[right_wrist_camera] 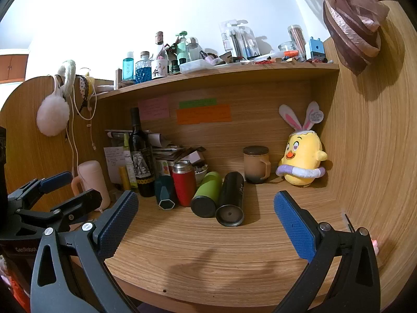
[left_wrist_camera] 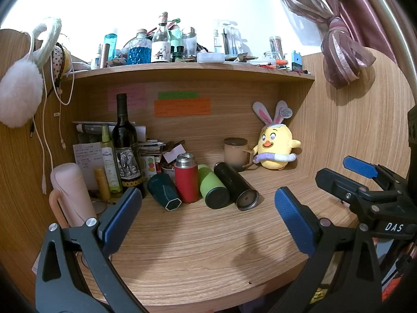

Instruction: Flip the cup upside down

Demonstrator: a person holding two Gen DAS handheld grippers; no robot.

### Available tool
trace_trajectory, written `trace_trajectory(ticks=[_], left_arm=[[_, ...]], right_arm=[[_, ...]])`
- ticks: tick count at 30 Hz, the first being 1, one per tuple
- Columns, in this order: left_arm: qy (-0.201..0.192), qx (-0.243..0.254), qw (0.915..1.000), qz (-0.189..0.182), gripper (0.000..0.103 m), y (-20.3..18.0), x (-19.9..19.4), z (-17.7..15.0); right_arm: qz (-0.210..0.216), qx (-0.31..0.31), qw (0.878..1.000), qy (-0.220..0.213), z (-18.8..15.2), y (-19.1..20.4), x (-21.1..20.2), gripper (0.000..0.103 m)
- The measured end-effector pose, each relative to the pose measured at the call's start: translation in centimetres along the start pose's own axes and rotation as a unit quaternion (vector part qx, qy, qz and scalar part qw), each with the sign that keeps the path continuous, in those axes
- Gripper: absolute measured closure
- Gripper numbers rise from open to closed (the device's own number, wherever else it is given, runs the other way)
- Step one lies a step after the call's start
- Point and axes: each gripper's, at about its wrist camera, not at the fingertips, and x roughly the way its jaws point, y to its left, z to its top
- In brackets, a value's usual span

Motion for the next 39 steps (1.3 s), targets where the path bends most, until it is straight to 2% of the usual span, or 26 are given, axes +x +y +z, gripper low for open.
trace_trajectory(ticks=[35,39], left_arm=[[0.003,-0.011,0.9999,-0.008,0.000,0.7,0.7,-0.9],[0.018,-0.012,0.9997,-0.013,0.000,0.3,1.9,-0.6]], right_arm=[[-0.003,-0.003,1.000,0.001,0.0,-0.1,0.2,0.000],[-0.010,-0.001,1.000,0.005,-0.4,-0.9,0.7,0.000]])
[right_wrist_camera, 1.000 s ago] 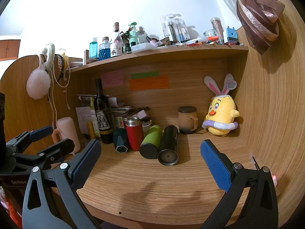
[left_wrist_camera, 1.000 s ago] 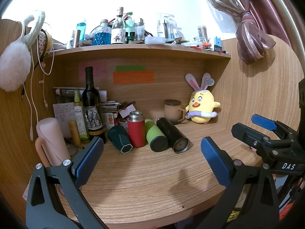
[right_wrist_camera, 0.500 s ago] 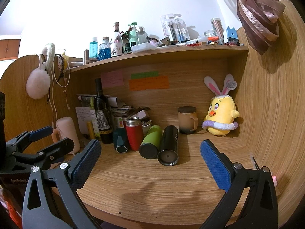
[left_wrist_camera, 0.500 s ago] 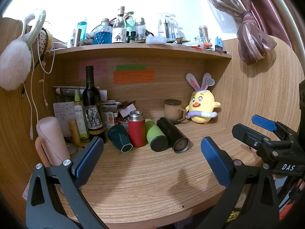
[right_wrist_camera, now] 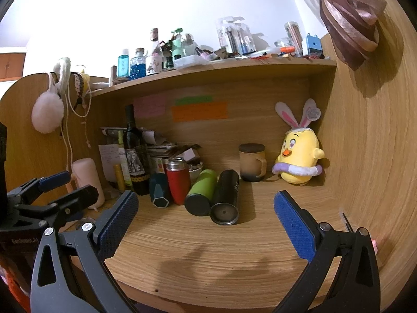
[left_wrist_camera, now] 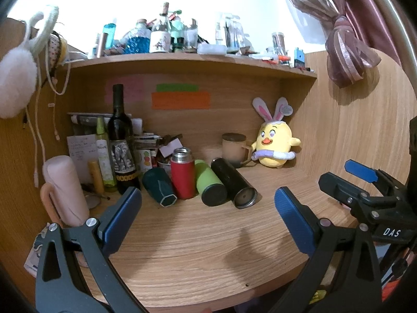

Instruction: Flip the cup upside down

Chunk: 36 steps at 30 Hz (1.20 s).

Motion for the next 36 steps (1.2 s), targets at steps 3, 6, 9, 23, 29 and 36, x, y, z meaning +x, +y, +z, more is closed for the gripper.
trace_trajectory(ticks=[3,6,9,23,29,36], left_arm=[[0.012,-0.005,0.9999,-0.008,0.000,-0.4,1.6,0.3],[0.036,-0.009,0.9988,-0.031,0.000,-1.2,4.3,0.7],[0.085,-0.004,0.9946,-0.060,0.000,-2.5,8.2,1.1],[0.220,0.031,0.9744,-0.038,0.031,-7.8,25.2,0.8],[0.247,0.039,0.9682,-0.014,0.044,-7.7,28.2,-0.3],[0.244,0.054,0.9678,-0.028,0.047,-8.2,28.0,-0.7]], right_arm=[[-0.010,0.006,1.000,0.007,-0.4,-1.4,0.7,0.000],[-0.024,0.017,0.999,0.011,-0.7,-3.2,0.9,0.000],[-0.041,0.035,0.998,0.016,-1.0,-5.4,1.2,0.000],[-0.068,0.095,0.991,0.069,-4.1,-12.5,4.3,0.000],[-0.060,0.095,0.990,0.085,-4.8,-12.9,6.0,0.000],[-0.059,0.093,0.990,0.087,-4.7,-12.7,6.3,0.000]])
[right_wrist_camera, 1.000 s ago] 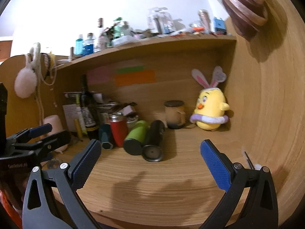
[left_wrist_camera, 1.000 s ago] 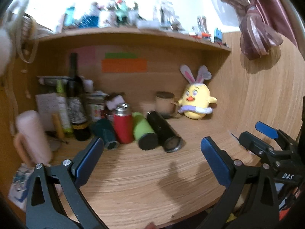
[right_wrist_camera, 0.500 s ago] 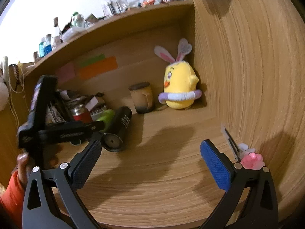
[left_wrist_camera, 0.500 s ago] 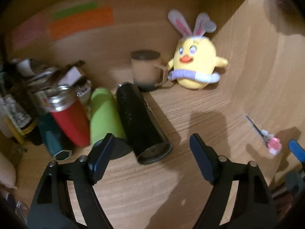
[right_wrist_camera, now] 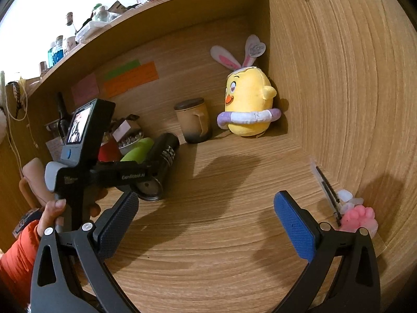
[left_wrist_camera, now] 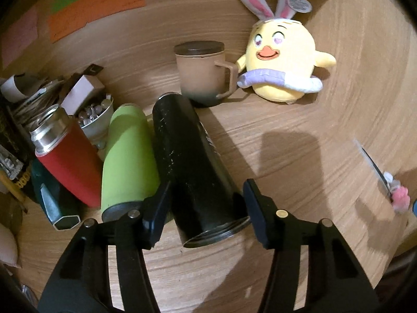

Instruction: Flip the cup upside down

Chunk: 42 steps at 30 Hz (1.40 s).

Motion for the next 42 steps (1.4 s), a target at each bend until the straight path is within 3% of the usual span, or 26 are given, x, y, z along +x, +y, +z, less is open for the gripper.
trace_trajectory(ticks=[10,16,26,31,33,35,37,42], left_arm=[[-0.005,0.027,0.9978,-0.060,0.054,0.9,-5.4,-4.9],[-0.009,0.046,0.9960,-0.076,0.055,1.7,-9.5,-8.7],[-0.017,0.033,0.9946,-0.097,0.055,2.9,-13.6,-12.7],[-0.018,0.015,0.9911,-0.131,0.055,3.5,-14.5,-13.0],[-0.037,0.004,0.9895,-0.140,0.055,4.1,-15.7,-13.2],[-0.065,-0.001,0.9894,-0.130,0.054,5.0,-17.1,-13.4],[-0.096,-0.013,0.9893,-0.109,0.046,6.7,-18.7,-13.8],[-0.125,-0.051,0.9902,-0.035,0.041,10.6,-20.4,-15.1]], right_arm=[[0.005,-0.015,1.000,-0.005,0.3,1.9,-1.1,0.000],[0.011,-0.035,0.999,-0.006,0.0,3.9,-1.9,0.000],[0.032,-0.053,0.998,-0.005,-1.3,7.4,-3.4,0.000],[0.039,-0.063,0.997,-0.005,-1.6,8.9,-4.0,0.000],[0.043,-0.067,0.997,-0.005,-1.7,9.5,-4.0,0.000],[0.047,-0.071,0.996,-0.003,-1.8,10.1,-3.8,0.000],[0.055,-0.074,0.996,0.000,-1.9,11.0,-3.3,0.000],[0.076,-0.085,0.993,0.026,-2.8,13.3,-0.8,0.000]])
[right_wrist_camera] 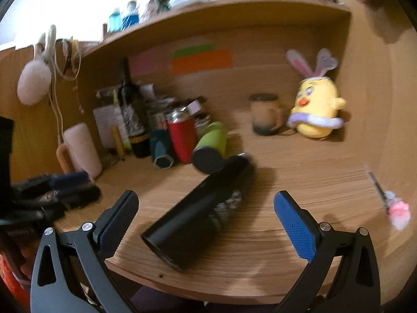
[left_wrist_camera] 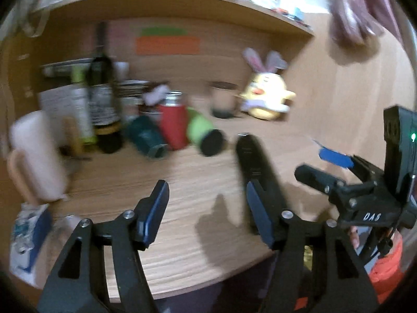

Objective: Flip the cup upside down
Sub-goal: 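Close the right gripper around the black tumbler's body, then lift the black tumbler with the right gripper and rotate it upright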

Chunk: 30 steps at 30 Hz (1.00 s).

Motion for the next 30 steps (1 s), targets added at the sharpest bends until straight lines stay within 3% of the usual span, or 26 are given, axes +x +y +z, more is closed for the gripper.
trace_trajectory(ticks=[4,7,10,17,30], left_arm=[[0.006,-0.021,0.9995,0.024,0.041,2.2,0.0,-1.0],[0.012,-0.013,0.9991,0.037,0.041,2.4,0.5,-1.7],[0.016,-0.009,0.9993,0.033,0.041,2.3,1.0,-2.1],[0.024,-0.015,0.9996,0.009,0.041,1.6,2.3,-1.9],[0.019,0.014,0.9997,-0.011,0.041,-2.1,2.6,-1.3]], right_arm=[[0.003,-0.012,0.999,0.034,-0.8,2.0,3.5,0.000],[-0.020,-0.018,0.998,0.049,-1.7,2.7,5.4,0.000],[-0.049,-0.020,0.997,0.058,-2.7,2.3,6.2,0.000],[-0.050,0.010,0.997,0.053,-4.1,0.0,5.7,0.000],[-0.054,-0.009,0.997,0.049,-5.6,-0.9,3.6,0.031]])
